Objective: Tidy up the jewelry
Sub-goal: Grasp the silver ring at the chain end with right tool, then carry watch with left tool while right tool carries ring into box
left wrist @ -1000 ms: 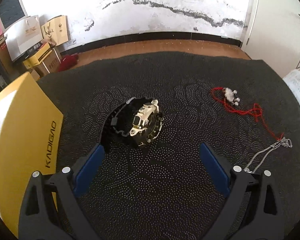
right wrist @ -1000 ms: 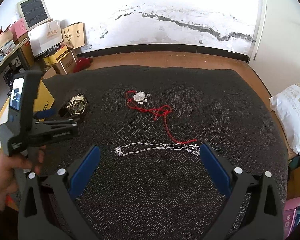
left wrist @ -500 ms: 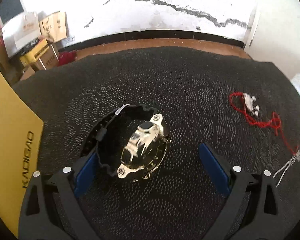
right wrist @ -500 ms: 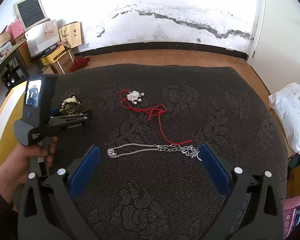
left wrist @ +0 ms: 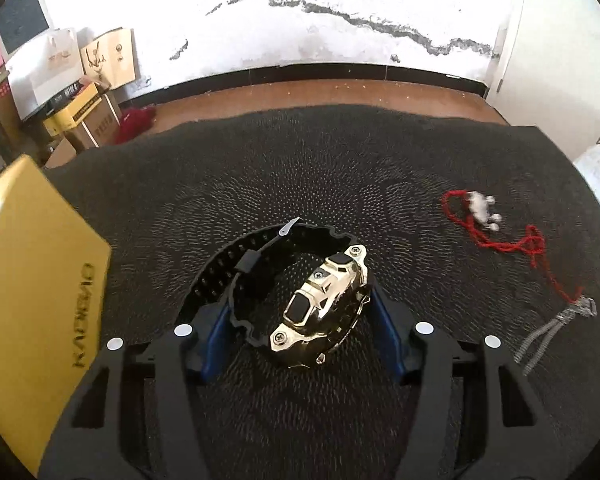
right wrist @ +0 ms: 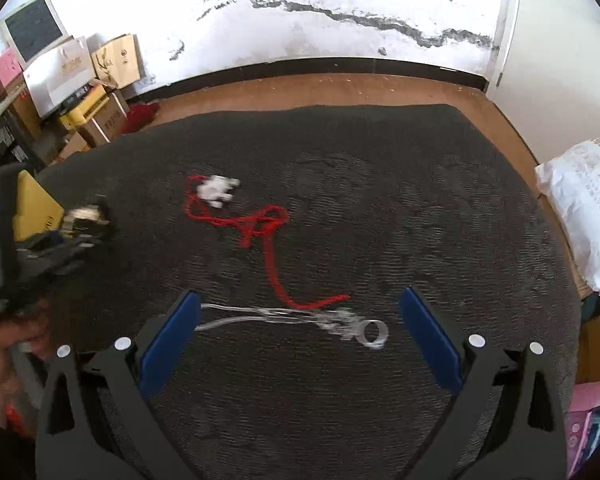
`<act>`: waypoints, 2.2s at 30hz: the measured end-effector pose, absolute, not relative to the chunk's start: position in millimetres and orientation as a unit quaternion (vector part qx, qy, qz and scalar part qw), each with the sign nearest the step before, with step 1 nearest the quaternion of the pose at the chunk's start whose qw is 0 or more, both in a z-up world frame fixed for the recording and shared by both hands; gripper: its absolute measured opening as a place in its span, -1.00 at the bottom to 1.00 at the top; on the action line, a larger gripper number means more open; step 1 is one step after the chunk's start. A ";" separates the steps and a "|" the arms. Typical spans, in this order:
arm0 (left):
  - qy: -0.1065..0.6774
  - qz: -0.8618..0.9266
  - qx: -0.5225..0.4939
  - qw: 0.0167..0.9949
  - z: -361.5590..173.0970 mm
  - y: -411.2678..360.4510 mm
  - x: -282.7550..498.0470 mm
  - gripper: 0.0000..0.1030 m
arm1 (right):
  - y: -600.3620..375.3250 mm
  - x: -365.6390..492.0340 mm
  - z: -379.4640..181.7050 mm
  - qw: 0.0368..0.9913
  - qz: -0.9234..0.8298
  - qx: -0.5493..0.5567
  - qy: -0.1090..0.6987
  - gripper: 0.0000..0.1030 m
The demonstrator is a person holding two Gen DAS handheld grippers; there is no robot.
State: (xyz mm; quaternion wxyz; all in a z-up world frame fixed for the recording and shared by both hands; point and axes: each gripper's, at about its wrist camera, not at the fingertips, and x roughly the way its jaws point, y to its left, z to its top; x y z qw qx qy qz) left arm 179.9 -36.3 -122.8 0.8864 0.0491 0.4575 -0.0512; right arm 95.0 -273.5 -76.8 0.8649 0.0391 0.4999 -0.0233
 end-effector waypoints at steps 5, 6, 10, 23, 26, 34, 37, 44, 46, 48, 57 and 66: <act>0.447 -0.057 0.040 0.892 -94.3 -27.1 153.3 0.15 | -303.7 84.7 -95.1 0.850 -0.038 0.020 0.526 0.87; 0.447 -0.059 0.039 0.892 -92.0 -26.1 150.4 0.15 | -307.5 81.6 -98.8 0.847 -0.039 0.014 0.530 0.87; 0.445 -0.064 0.041 0.892 -85.6 -23.3 141.8 0.16 | -318.3 73.4 -113.3 0.839 -0.038 0.007 0.543 0.87; 0.447 -0.069 0.043 0.891 -87.3 -22.0 147.1 0.16 | -308.3 76.7 -135.1 0.832 0.035 -0.028 0.553 0.83; 0.447 -0.068 0.039 0.891 -87.5 -23.7 147.7 0.16 | -310.4 75.7 -133.8 0.836 0.041 -0.030 0.547 0.65; 0.448 -0.074 0.044 0.890 -87.6 -33.2 146.4 0.16 | -302.6 75.1 -128.1 0.849 0.052 -0.038 0.524 -0.46; 0.448 -0.074 0.045 0.890 -87.0 -36.2 146.5 0.16 | -294.2 75.6 -129.0 0.848 0.055 -0.041 0.526 -0.64; 0.444 -0.078 0.052 0.891 -81.1 -36.1 142.9 0.16 | -277.0 69.4 -113.6 0.846 0.050 -0.058 0.528 -0.65; 0.444 -0.077 0.053 0.891 -77.8 -36.6 141.4 0.16 | -279.4 68.2 -102.3 0.851 0.049 -0.050 0.520 -0.65; 0.444 -0.077 0.050 0.891 -73.4 -35.9 139.1 0.16 | -279.7 67.2 -93.2 0.854 0.051 -0.035 0.517 -0.65; 0.444 -0.067 0.052 0.892 -34.7 -10.1 102.8 0.16 | -209.5 68.6 -60.0 0.856 0.102 -0.040 0.505 -0.65; 0.415 -0.041 0.042 0.908 9.5 60.7 46.4 0.16 | -94.5 71.9 -10.6 0.864 0.183 -0.050 0.466 -0.65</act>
